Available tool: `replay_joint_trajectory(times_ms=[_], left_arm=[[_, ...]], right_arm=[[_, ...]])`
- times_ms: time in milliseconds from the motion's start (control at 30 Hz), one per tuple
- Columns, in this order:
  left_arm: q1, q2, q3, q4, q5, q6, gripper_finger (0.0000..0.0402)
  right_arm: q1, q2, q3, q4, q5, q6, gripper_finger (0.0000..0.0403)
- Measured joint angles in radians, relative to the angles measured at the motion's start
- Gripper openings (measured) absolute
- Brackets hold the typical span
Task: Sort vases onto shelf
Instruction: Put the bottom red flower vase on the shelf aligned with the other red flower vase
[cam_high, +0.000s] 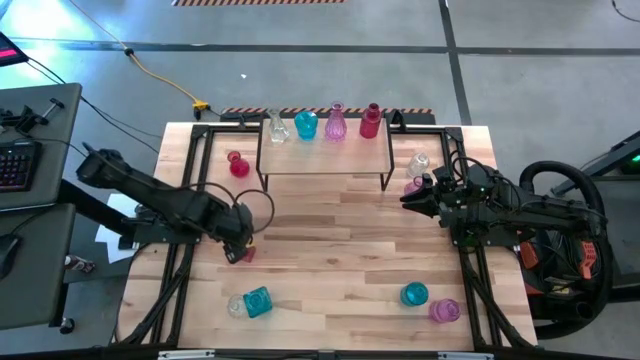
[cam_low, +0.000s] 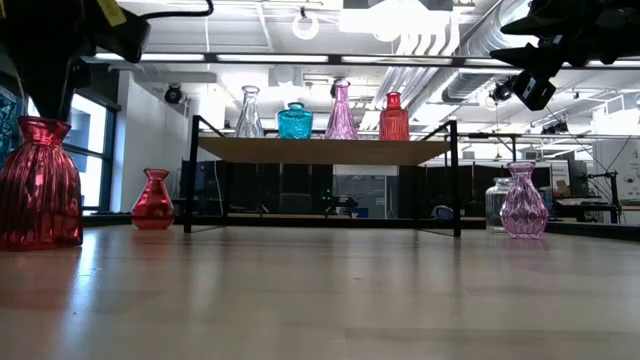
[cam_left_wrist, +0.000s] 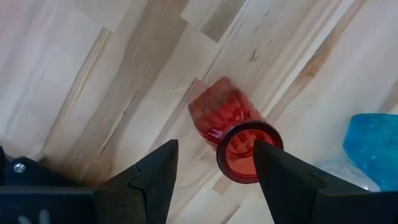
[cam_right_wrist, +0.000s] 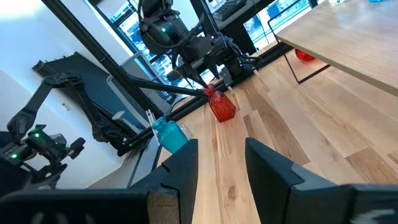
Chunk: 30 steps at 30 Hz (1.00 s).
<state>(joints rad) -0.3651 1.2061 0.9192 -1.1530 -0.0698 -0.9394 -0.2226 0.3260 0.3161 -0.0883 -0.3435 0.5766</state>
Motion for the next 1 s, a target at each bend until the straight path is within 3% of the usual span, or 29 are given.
replay_joint_trajectory(times_ms=[400,1000], left_arm=[[-0.005,0.013,-0.061,0.056,-0.006,-0.011,0.0192],[-0.005,0.010,-0.060,0.070,0.006,0.019,0.0017]], right_arm=[[0.000,0.000,0.000,-0.001,0.000,0.000,0.0114],[0.000,0.000,0.000,-0.005,0.000,0.000,0.0114]])
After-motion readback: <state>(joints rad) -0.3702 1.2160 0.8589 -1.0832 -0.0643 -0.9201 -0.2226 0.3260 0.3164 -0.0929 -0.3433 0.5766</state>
